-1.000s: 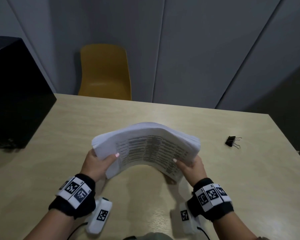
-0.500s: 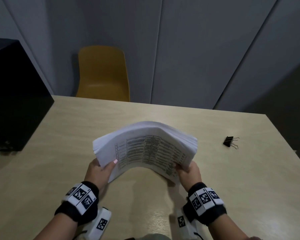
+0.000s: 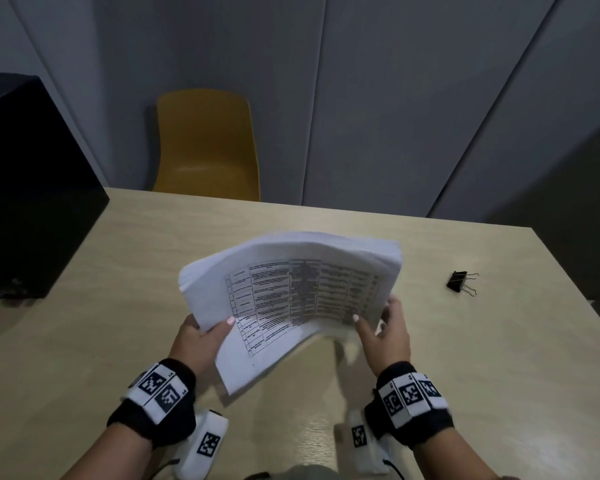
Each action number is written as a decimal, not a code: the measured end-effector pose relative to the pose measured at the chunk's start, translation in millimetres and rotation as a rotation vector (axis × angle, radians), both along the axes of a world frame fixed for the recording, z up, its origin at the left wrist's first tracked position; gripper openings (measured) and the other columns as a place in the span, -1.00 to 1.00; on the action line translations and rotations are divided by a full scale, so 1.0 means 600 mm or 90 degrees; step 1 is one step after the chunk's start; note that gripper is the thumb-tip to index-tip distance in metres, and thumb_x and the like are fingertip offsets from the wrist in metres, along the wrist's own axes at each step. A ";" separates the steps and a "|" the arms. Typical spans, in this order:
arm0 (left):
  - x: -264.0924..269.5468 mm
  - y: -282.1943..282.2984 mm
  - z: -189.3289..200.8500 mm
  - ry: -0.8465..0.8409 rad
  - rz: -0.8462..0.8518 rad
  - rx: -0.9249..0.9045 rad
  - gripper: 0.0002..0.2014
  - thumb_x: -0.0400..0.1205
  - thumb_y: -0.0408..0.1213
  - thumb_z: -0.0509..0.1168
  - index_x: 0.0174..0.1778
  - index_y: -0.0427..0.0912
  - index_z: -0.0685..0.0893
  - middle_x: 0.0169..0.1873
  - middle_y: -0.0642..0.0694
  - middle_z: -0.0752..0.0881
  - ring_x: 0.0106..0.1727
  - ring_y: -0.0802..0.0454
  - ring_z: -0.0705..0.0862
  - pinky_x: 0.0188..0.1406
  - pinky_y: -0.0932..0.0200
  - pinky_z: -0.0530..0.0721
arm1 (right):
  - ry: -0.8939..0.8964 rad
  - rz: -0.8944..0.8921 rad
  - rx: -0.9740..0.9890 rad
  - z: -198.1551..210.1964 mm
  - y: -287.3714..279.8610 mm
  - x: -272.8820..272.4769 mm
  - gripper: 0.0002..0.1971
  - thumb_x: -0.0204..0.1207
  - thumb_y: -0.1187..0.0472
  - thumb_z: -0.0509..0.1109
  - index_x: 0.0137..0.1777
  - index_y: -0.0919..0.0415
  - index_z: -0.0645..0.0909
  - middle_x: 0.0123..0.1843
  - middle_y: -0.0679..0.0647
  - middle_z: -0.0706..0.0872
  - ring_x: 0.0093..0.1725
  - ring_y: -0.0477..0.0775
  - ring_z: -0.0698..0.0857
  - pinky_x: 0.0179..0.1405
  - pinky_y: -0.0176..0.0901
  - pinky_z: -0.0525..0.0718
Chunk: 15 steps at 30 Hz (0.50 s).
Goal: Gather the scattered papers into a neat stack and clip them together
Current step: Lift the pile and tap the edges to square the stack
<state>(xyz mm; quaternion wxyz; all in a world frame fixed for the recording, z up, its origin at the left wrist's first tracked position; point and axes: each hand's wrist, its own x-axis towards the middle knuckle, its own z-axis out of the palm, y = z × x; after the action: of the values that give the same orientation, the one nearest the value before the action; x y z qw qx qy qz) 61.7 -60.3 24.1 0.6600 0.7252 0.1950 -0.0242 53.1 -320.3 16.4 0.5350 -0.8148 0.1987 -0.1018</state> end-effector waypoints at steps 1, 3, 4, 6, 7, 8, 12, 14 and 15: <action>-0.001 -0.003 0.002 0.001 0.012 -0.043 -0.92 0.55 -0.42 0.37 -0.12 -0.17 0.64 -0.21 -0.06 0.72 -0.19 0.02 0.67 -0.21 0.24 0.55 | 0.000 -0.029 0.023 0.002 0.000 0.003 -0.28 0.39 0.26 0.51 0.50 0.05 0.24 0.34 0.14 0.54 0.36 0.14 0.51 0.35 0.10 0.51; -0.004 -0.011 0.002 0.006 0.028 -0.127 -0.76 0.55 -0.43 0.37 0.12 -0.28 0.61 -0.07 -0.15 0.74 -0.10 -0.01 0.69 -0.11 0.17 0.59 | 0.013 -0.074 0.136 0.011 0.005 0.006 0.01 0.34 0.21 0.56 0.61 -0.04 -0.09 0.51 0.24 0.34 0.46 0.22 0.41 0.45 0.22 0.41; -0.006 -0.017 0.003 0.002 0.028 -0.163 -0.70 0.55 -0.45 0.37 0.20 -0.29 0.59 0.00 -0.17 0.73 -0.03 -0.05 0.70 -0.02 0.12 0.62 | 0.022 -0.076 0.219 0.019 0.010 0.009 0.06 0.33 0.22 0.57 0.61 -0.09 -0.15 0.49 0.26 0.35 0.44 0.25 0.44 0.43 0.26 0.43; -0.008 -0.031 0.003 -0.005 0.020 -0.242 -0.68 0.53 -0.48 0.36 0.21 -0.30 0.60 0.03 -0.16 0.74 0.05 -0.08 0.71 -0.07 0.12 0.71 | 0.053 -0.038 0.433 0.028 0.022 0.015 0.04 0.30 0.28 0.57 0.60 -0.10 -0.08 0.29 0.18 0.53 0.29 0.25 0.59 0.32 0.27 0.54; -0.008 -0.039 0.002 -0.004 0.017 -0.287 -0.67 0.48 -0.46 0.41 0.17 -0.30 0.63 0.01 -0.16 0.76 0.02 -0.08 0.73 -0.17 0.18 0.74 | 0.068 -0.003 0.545 0.035 0.029 0.018 0.01 0.21 0.29 0.61 0.57 -0.03 0.07 0.17 0.14 0.63 0.16 0.23 0.66 0.22 0.25 0.62; -0.010 -0.045 0.002 0.005 0.015 -0.331 -0.65 0.40 -0.40 0.49 0.10 -0.29 0.67 -0.02 -0.16 0.79 -0.03 -0.06 0.77 -0.26 0.21 0.76 | 0.081 0.031 0.639 0.038 0.035 0.022 -0.06 0.08 0.28 0.65 0.47 0.09 0.25 0.03 0.14 0.72 0.02 0.21 0.73 0.09 0.22 0.70; -0.018 -0.047 0.005 0.038 -0.073 -0.377 -0.50 0.20 -0.21 0.62 0.00 -0.36 0.72 -0.09 -0.24 0.82 -0.12 -0.11 0.80 -0.31 0.13 0.77 | 0.057 0.087 0.689 0.051 0.049 0.031 -0.73 0.25 0.45 0.47 -0.03 0.36 0.58 -0.34 0.14 0.77 -0.20 0.13 0.77 -0.03 0.08 0.74; -0.017 -0.033 0.009 0.009 -0.087 -0.388 -0.17 -0.18 -0.08 0.74 0.02 -0.31 0.72 -0.07 -0.22 0.83 -0.10 -0.09 0.81 -0.28 0.09 0.78 | 0.003 0.109 0.625 0.057 0.038 0.032 -0.79 0.30 0.47 0.43 -0.49 0.24 0.63 -0.55 0.07 0.69 -0.43 0.05 0.73 -0.26 -0.07 0.75; -0.013 -0.020 0.013 -0.022 -0.076 -0.415 -0.13 -0.26 -0.07 0.75 0.01 -0.25 0.74 -0.06 -0.19 0.83 -0.09 -0.06 0.81 -0.26 0.07 0.79 | -0.014 0.127 0.592 0.061 0.030 0.031 -0.68 0.29 0.45 0.46 -0.63 0.19 0.59 -0.58 0.08 0.68 -0.49 0.05 0.71 -0.38 -0.11 0.72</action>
<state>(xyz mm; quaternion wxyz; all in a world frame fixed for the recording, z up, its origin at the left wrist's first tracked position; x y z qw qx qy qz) 54.0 -72.5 31.9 0.8578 0.4865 0.1231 -0.1115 71.6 -302.5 52.8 0.8524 -0.5025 0.1385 0.0409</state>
